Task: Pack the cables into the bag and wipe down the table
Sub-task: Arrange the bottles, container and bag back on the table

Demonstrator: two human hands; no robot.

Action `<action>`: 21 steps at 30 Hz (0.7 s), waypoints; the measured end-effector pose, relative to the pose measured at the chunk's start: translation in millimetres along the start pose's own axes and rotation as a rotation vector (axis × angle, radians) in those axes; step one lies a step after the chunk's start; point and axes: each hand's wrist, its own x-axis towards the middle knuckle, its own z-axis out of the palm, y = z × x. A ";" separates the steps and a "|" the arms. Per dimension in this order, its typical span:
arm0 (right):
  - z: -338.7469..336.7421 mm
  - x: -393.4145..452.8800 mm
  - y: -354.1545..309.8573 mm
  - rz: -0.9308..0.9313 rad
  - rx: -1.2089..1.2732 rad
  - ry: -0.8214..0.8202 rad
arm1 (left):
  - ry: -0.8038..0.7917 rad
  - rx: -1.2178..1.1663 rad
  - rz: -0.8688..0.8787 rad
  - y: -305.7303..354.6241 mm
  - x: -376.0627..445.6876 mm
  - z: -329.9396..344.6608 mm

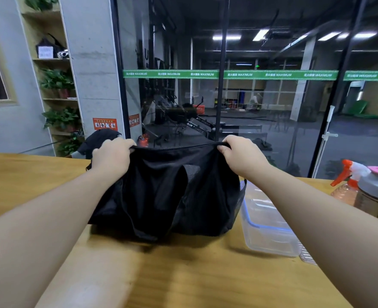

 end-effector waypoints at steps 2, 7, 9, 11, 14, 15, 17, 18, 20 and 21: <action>0.2 2.5 -0.4 0.019 0.013 0.046 | 0.044 -0.064 0.006 1.5 5.7 1.1; 11.0 3.2 6.6 0.137 0.023 0.040 | 0.086 -0.166 0.005 12.5 9.8 12.7; 16.1 3.0 9.1 0.170 0.015 0.025 | 0.086 -0.202 -0.020 14.9 6.8 20.6; 21.5 3.6 10.1 0.193 -0.001 0.005 | 0.078 -0.290 -0.045 16.6 1.7 28.4; 31.0 5.2 9.6 0.214 -0.025 -0.004 | 0.021 -0.449 0.009 23.3 -14.8 37.0; 34.3 6.1 9.3 0.221 -0.034 0.001 | -0.014 -0.456 0.052 26.3 -22.5 39.2; 40.6 8.2 9.7 0.230 -0.045 0.014 | -0.068 -0.408 0.150 32.0 -39.0 42.5; 43.2 9.5 10.3 0.232 -0.047 0.022 | -0.090 -0.395 0.209 34.2 -47.1 43.4; 47.1 12.0 11.6 0.237 -0.044 0.044 | -0.155 -0.394 0.336 38.3 -62.1 44.5; 48.5 12.8 12.3 0.247 -0.036 0.056 | -0.187 -0.352 0.396 40.4 -68.7 46.3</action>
